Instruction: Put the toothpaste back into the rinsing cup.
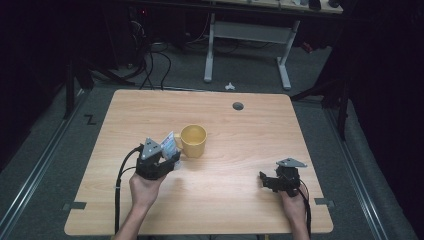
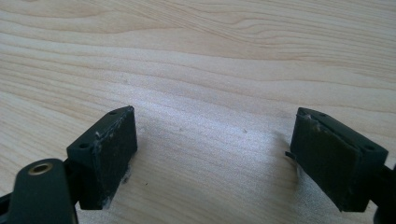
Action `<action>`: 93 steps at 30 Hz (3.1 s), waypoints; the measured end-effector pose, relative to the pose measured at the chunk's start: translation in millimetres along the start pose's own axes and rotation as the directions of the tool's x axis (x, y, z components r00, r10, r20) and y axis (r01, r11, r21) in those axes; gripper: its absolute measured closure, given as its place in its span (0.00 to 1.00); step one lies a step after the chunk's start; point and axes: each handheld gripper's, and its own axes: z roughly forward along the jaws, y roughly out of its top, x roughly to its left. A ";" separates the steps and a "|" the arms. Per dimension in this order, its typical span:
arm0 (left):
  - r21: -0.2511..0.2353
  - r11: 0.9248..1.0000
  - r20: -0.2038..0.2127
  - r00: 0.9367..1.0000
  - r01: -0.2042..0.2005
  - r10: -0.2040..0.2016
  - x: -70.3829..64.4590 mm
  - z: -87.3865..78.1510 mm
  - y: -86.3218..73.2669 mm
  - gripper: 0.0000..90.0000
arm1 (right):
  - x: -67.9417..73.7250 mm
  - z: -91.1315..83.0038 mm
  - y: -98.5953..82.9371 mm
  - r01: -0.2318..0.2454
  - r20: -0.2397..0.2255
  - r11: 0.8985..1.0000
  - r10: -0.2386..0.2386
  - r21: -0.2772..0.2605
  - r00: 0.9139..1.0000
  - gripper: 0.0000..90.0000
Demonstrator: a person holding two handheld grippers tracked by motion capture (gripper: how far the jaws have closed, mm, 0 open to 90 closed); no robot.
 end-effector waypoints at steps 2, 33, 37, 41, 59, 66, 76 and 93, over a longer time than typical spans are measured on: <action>-0.003 1.000 0.000 1.000 -0.001 0.001 0.8 0.2 1.7 0.70 | 0.0 0.0 0.0 0.000 0.000 1.000 0.000 0.000 1.000 0.16; -0.011 1.000 0.078 0.997 -0.007 0.008 6.3 8.5 46.5 0.70 | 0.1 0.0 0.1 -0.001 0.000 1.000 0.001 0.000 1.000 0.16; -0.013 1.000 0.089 0.996 -0.006 0.007 7.8 11.4 53.6 0.70 | 0.1 0.0 0.1 -0.001 0.000 1.000 0.001 0.000 1.000 0.17; -0.013 1.000 0.081 0.997 -0.012 0.013 8.2 15.3 59.1 0.70 | 0.0 0.0 0.0 0.000 0.000 1.000 0.000 0.000 1.000 0.16; -0.018 0.998 0.070 0.996 -0.055 0.056 6.0 28.7 81.2 0.70 | 0.0 0.0 0.0 0.000 0.000 1.000 0.000 0.000 1.000 0.16; -0.018 0.999 0.075 0.996 -0.044 0.045 8.1 34.8 87.3 0.70 | 0.0 0.0 0.0 0.000 0.000 1.000 0.000 0.000 1.000 0.17; 0.004 0.997 0.043 0.996 -0.082 0.081 4.5 45.8 87.4 0.70 | 0.0 0.0 0.0 0.000 0.001 1.000 0.000 -0.001 1.000 0.17; 0.028 0.997 0.034 0.997 -0.066 0.065 8.0 66.3 84.5 0.70 | 0.0 0.0 0.0 0.000 0.000 1.000 0.000 0.000 1.000 0.17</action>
